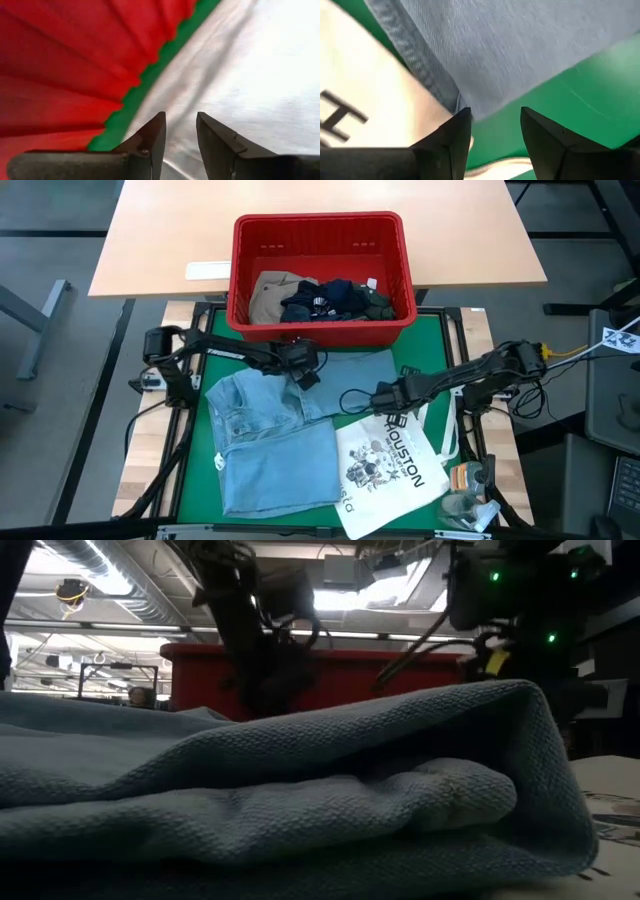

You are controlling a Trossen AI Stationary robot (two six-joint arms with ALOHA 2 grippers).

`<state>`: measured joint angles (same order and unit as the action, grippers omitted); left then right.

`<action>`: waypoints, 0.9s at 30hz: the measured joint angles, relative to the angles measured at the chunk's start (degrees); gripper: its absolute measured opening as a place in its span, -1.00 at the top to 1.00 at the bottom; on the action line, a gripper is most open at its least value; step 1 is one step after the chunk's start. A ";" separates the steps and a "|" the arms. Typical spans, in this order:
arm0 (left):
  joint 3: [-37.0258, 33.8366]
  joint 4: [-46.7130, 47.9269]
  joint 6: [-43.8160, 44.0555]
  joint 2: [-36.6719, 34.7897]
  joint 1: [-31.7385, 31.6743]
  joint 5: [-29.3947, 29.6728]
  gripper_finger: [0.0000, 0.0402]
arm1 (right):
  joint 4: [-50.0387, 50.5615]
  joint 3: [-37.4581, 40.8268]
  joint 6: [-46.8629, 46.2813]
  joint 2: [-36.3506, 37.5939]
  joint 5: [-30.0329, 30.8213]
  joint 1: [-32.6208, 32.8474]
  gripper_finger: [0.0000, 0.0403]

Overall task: Fold Laundry from Bin
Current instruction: Fold the blue jeans

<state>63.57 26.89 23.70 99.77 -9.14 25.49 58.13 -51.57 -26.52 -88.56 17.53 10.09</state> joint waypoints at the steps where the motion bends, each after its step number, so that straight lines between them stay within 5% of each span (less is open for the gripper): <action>1: 0.00 -0.28 0.02 -0.87 0.22 -1.37 0.48 | 0.02 0.00 -0.04 0.96 -0.53 0.00 0.16; 11: 0.09 -12.47 0.19 -3.29 6.37 -19.74 0.48 | -9.53 -0.03 -0.16 5.39 2.14 0.00 0.16; 18: 0.00 -13.76 0.20 -0.82 13.33 -18.99 0.48 | -21.29 -0.11 0.00 2.02 2.36 0.00 0.16; 27: 0.07 -12.58 0.15 8.42 17.78 -12.73 0.48 | -20.98 -0.13 0.63 -5.90 1.60 0.02 0.16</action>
<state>63.64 14.31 23.85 108.19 8.64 12.76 37.14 -51.70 -25.89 -94.46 19.13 10.11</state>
